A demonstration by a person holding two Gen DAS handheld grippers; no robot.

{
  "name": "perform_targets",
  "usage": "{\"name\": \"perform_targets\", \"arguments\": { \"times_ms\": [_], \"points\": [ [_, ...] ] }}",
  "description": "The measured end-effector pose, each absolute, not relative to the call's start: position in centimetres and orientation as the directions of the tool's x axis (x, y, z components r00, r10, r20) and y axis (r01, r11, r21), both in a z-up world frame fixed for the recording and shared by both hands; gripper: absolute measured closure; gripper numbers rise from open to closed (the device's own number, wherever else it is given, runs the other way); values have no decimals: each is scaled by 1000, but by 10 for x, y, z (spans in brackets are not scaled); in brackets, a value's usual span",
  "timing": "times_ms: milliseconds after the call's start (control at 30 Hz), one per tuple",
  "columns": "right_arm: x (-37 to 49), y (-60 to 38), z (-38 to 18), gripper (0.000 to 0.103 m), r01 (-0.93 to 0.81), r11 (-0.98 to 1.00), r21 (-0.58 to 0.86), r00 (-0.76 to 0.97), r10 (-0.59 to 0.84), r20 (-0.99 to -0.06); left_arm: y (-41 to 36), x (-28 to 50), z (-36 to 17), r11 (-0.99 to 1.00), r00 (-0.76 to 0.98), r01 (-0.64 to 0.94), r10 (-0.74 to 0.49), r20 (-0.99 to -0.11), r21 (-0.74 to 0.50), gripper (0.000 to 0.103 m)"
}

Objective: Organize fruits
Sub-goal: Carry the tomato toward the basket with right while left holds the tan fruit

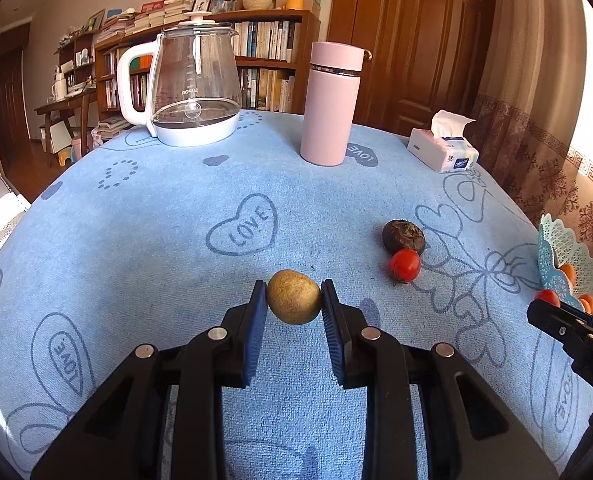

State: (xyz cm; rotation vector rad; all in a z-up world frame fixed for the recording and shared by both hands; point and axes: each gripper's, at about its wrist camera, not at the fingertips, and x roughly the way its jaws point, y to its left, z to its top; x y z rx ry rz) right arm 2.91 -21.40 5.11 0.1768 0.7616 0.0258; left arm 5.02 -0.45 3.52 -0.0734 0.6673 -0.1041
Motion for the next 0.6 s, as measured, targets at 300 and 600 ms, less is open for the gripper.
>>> {"name": "perform_targets", "arguments": {
  "times_ms": [300,600],
  "points": [
    [9,-262,68,71,154,974,166,759,-9,-651,-6,51,34,992,778,74,-119,-617,-98,75],
    [-5,-312,72,71,279,944,175,760,-105,-642,-6,51,32,993,775,74,-117,-620,-94,75]
  ]
}}
